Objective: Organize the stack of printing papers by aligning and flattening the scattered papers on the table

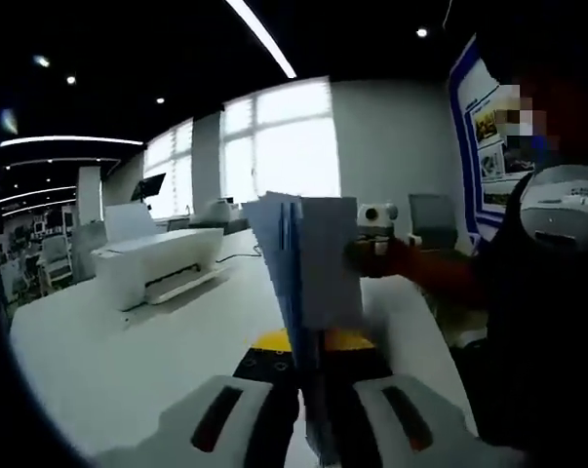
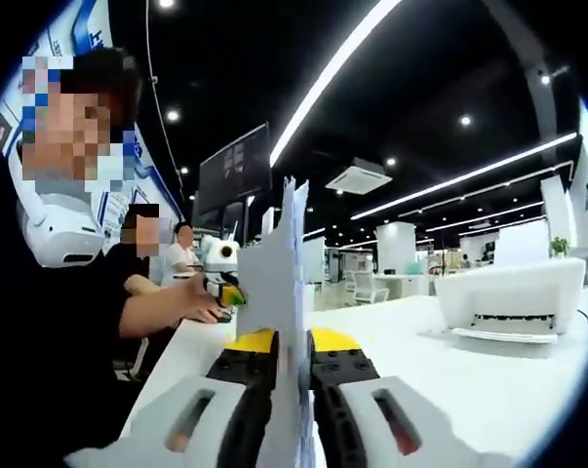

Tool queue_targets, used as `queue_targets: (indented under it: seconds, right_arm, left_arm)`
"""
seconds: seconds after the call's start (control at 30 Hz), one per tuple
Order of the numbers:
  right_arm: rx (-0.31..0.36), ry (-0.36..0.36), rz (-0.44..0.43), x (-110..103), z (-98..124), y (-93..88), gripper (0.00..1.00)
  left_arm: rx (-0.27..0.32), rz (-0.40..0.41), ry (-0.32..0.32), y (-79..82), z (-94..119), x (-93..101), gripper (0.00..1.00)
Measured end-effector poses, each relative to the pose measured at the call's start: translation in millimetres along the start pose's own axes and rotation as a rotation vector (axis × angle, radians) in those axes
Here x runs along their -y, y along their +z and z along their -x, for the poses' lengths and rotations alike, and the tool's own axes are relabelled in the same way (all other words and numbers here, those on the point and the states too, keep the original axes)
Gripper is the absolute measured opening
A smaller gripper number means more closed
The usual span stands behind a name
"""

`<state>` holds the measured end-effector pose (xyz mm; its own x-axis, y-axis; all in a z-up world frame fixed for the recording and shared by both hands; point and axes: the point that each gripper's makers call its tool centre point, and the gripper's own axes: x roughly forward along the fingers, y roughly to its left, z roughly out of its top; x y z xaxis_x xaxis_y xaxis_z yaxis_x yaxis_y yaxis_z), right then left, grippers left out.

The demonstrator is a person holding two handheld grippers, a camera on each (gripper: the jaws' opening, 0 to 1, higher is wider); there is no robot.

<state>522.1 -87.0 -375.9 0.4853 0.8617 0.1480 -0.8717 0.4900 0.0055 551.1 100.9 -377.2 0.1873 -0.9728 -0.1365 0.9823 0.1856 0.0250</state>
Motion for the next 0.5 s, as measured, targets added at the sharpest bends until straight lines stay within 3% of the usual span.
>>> queue_targets:
  seconds: [0.1, 0.13, 0.17, 0.5]
  right_arm:
    - [0.011, 0.006, -0.001, 1.2, 3.5, 3.7, 0.12]
    - [0.012, 0.022, 0.012, -1.6, 4.0, 4.7, 0.03]
    - [0.009, 0.039, 0.016, -4.5, 3.8, 4.5, 0.00]
    - [-0.003, 0.009, -0.017, 0.3, 4.7, 10.5, 0.00]
  left_arm:
    - [-0.001, 0.014, -0.017, 0.4, -1.4, 3.1, 0.16]
    - [-0.006, 0.003, -0.027, -0.1, -1.7, 4.9, 0.11]
    - [-0.009, 0.006, -0.051, 0.1, -2.7, 9.0, 0.07]
    - [-0.001, 0.099, -0.049, 2.2, -4.6, 9.2, 0.06]
